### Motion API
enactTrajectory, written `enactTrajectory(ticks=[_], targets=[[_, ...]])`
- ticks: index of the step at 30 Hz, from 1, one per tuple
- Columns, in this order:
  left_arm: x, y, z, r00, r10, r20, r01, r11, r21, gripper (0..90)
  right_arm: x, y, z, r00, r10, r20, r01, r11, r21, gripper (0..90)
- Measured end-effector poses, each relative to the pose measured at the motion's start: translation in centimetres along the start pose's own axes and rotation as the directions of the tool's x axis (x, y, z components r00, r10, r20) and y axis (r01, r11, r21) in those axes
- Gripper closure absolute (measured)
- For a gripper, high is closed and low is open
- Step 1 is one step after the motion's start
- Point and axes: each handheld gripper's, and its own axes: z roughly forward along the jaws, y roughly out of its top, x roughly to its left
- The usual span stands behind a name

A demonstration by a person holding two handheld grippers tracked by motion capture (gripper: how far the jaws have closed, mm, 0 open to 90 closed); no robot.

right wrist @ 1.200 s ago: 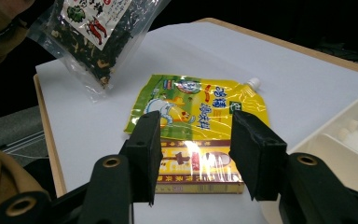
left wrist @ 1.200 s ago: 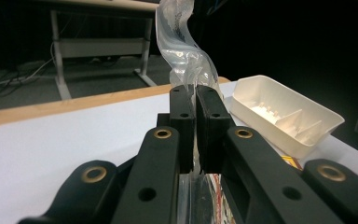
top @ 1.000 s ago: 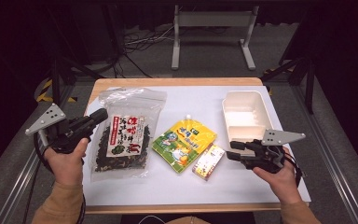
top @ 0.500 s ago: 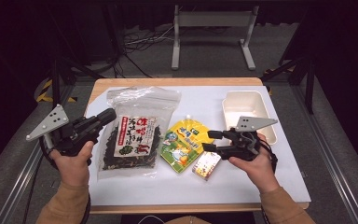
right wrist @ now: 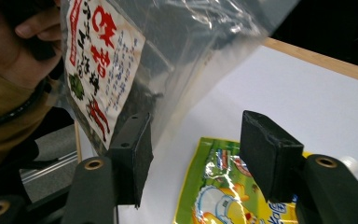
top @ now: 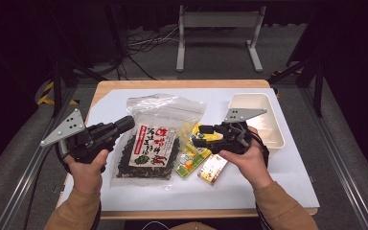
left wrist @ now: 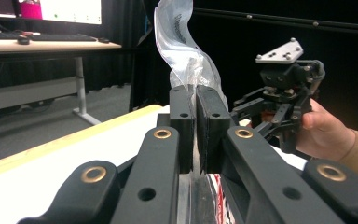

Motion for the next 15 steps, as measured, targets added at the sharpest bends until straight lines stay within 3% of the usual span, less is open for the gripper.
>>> enactTrajectory(ticks=[15], targets=[[-0.6,-0.4,0.8,0.9994,0.018,0.030,-0.018,0.9998,0.007,86.3,-0.4,0.7,1.7,0.9985,0.023,-0.050,-0.022,0.9996,0.016,46.2]])
